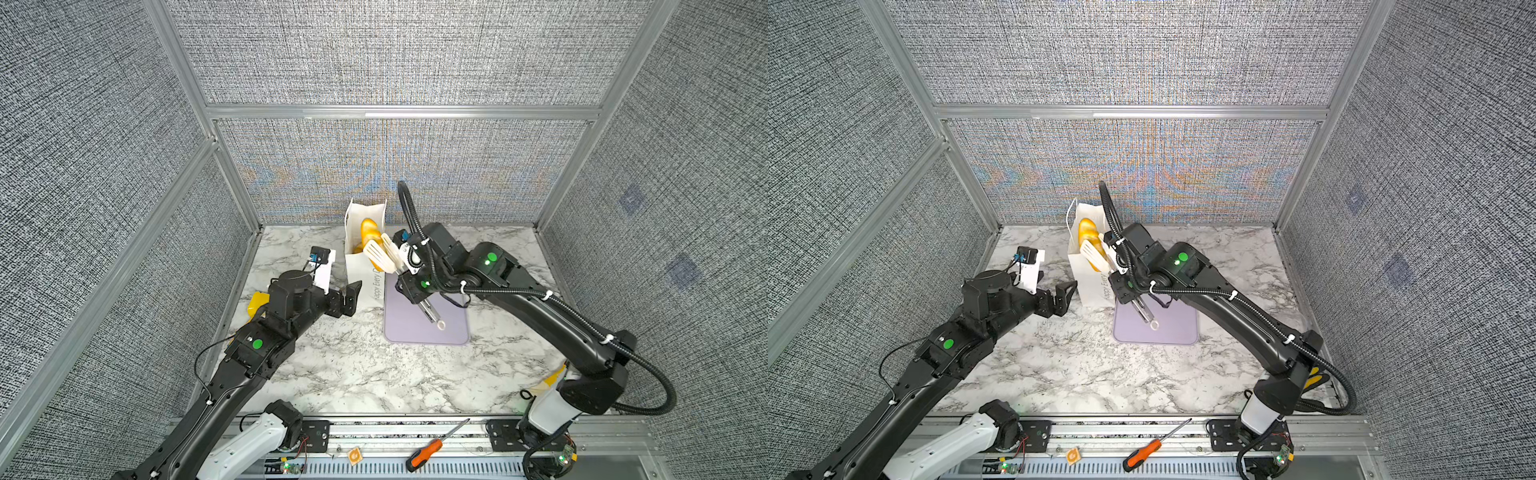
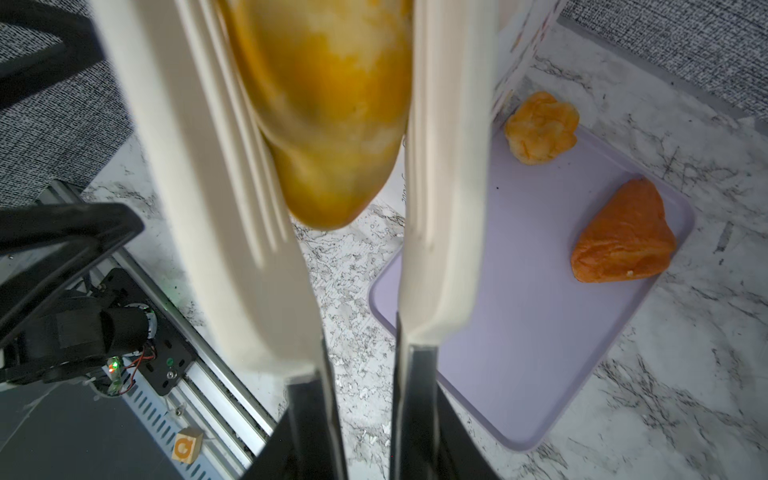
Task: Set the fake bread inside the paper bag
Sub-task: 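Carry the yellow loaf over the bag opening with the right gripper, then lower the yellow loaf into the bag and open the tongs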
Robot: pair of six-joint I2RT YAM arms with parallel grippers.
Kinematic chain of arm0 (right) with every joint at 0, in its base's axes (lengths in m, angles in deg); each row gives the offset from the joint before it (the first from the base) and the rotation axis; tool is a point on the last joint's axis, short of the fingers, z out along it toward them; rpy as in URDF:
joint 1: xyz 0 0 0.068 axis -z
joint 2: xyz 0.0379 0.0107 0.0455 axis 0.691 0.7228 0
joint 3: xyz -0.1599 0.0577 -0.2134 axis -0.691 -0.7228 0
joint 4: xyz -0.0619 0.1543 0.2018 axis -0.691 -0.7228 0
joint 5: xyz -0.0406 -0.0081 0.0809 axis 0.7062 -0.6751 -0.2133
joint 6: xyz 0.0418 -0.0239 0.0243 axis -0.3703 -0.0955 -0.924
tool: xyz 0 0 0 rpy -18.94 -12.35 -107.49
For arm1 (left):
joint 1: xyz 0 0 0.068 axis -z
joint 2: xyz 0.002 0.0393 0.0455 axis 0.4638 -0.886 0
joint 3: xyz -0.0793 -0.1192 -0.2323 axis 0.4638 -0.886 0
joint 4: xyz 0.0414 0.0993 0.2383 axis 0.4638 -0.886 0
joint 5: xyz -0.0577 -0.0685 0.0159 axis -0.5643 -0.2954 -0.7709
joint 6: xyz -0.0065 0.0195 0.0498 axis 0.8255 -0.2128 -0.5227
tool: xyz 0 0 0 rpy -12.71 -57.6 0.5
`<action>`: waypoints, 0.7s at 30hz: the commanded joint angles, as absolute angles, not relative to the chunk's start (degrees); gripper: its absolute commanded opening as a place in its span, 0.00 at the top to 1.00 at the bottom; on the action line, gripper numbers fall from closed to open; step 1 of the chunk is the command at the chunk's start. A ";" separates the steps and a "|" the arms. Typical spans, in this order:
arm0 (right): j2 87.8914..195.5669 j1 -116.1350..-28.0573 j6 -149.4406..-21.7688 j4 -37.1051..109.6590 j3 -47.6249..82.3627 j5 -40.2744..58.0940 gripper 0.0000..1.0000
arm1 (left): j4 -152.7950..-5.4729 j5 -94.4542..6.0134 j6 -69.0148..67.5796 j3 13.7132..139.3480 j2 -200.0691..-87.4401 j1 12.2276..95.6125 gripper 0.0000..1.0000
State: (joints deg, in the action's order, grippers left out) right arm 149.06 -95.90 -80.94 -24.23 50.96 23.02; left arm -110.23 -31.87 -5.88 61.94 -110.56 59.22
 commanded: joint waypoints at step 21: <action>166.27 -91.88 -81.53 -21.96 69.04 25.71 0.63 | -111.27 -36.99 -8.54 60.83 -109.42 50.99 0.01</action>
